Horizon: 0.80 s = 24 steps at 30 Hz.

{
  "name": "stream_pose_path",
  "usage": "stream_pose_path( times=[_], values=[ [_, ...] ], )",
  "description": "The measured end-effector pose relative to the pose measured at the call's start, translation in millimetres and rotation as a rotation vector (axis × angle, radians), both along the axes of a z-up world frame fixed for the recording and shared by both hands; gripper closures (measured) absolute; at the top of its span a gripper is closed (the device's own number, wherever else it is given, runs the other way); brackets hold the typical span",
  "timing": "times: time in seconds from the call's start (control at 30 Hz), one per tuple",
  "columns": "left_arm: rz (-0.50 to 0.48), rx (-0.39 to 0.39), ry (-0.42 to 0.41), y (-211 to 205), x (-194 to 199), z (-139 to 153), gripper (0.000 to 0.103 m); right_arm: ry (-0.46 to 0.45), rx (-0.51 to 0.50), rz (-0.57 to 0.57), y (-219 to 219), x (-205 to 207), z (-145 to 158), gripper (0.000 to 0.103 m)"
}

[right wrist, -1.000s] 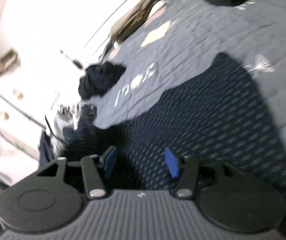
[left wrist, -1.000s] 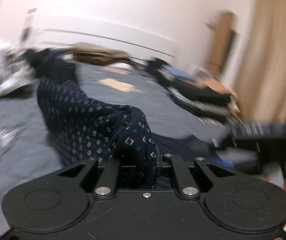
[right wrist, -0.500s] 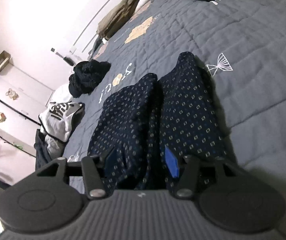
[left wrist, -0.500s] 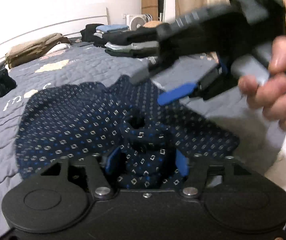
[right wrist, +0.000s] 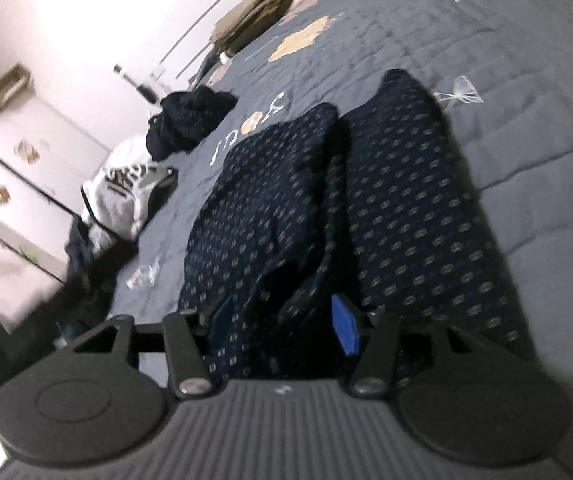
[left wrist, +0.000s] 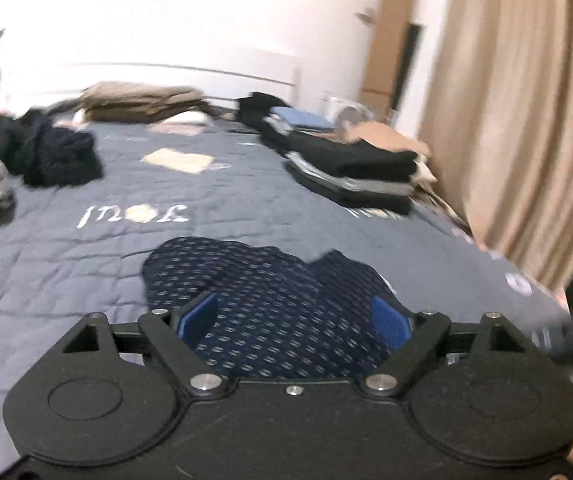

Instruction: Fold clothes

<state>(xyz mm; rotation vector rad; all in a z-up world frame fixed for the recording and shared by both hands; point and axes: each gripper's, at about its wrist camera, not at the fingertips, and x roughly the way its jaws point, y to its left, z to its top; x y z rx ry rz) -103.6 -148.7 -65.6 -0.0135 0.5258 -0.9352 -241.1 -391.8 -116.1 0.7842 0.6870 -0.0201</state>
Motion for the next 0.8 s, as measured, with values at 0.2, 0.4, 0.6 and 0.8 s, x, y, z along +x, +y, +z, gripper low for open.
stream_pose_path(
  times=[0.2, 0.4, 0.6, 0.8],
  values=[
    [0.04, -0.006, 0.018, 7, 4, 2, 0.02, -0.044, -0.082, -0.064, 10, 3, -6, 0.048],
    [0.019, 0.021, 0.023, 8, 1, 0, 0.02, -0.109, -0.062, -0.16, 5, 1, -12, 0.089],
    [-0.07, 0.058, -0.015, 4, -11, 2, 0.02, -0.315, -0.036, -0.308, -11, -42, 38, 0.092],
    [-0.2, 0.145, -0.073, -7, -38, -4, 0.02, -0.18, -0.097, -0.392, -28, -70, 23, 0.091]
  ],
)
